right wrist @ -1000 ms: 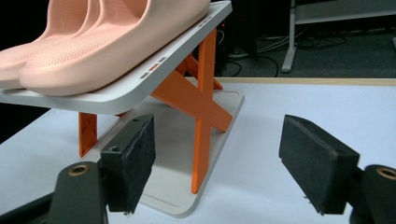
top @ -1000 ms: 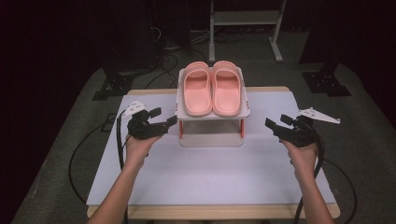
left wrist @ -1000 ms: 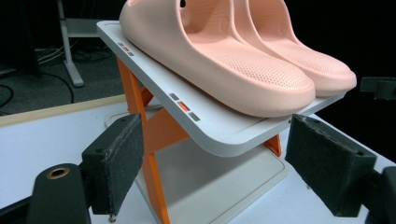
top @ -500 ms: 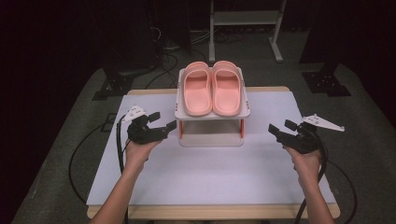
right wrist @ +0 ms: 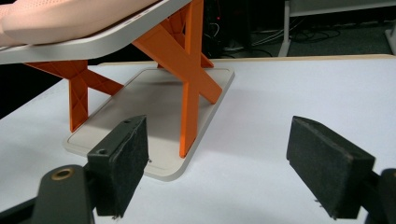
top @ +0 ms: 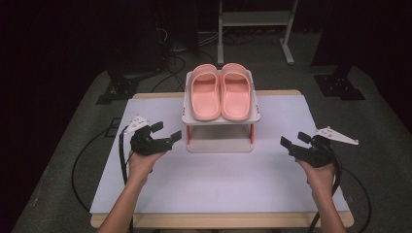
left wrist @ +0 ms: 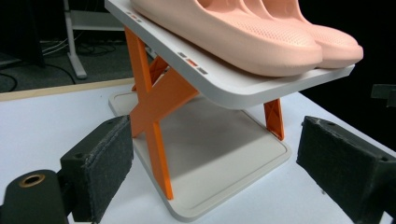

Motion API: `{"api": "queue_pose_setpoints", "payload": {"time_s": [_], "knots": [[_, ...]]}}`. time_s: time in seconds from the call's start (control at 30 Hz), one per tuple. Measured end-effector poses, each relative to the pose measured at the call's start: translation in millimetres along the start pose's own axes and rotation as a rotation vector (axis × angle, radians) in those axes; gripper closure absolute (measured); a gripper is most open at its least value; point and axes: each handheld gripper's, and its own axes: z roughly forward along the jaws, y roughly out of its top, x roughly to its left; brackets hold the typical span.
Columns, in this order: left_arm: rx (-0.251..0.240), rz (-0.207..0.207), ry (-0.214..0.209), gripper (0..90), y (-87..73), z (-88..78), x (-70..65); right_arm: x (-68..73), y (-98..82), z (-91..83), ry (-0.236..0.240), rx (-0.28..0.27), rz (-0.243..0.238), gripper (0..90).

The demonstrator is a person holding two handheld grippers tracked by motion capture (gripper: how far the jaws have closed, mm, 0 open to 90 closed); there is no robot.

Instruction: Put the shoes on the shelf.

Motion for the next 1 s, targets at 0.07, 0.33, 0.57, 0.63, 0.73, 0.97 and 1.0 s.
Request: {"api": "queue_pose_setpoints", "payload": {"time_s": [0.07,0.33,0.57,0.63,0.73,0.97,1.0], "knots": [[0.0,0.0,0.0,10.0,-2.1,-0.7,0.3,-0.3,-2.2,-0.8,-0.001,0.0,0.001,19.7],[0.006,-0.005,0.006,9.5,-10.8,-2.7,0.7,-1.4,-10.4,-3.3,-0.001,0.002,-0.004,19.1],[0.009,-0.008,0.007,9.5,-21.8,-6.3,0.9,-2.9,-22.2,-5.8,-0.001,0.017,-0.007,18.4],[0.011,-0.005,0.009,9.5,-25.6,-7.3,0.9,-3.0,-27.0,-6.9,-0.003,0.023,-0.009,18.2],[0.009,-0.01,0.014,9.5,-32.1,-9.2,1.2,-3.2,-32.5,-8.5,-0.005,0.021,-0.008,18.0],[-0.02,-0.059,0.016,9.5,-58.7,-18.1,-2.4,2.2,-47.3,-16.3,-0.012,0.02,-0.025,17.5],[-0.021,-0.068,0.018,9.5,-63.7,-18.8,-3.5,3.3,-50.0,-17.8,-0.012,0.016,-0.03,17.5]]}}
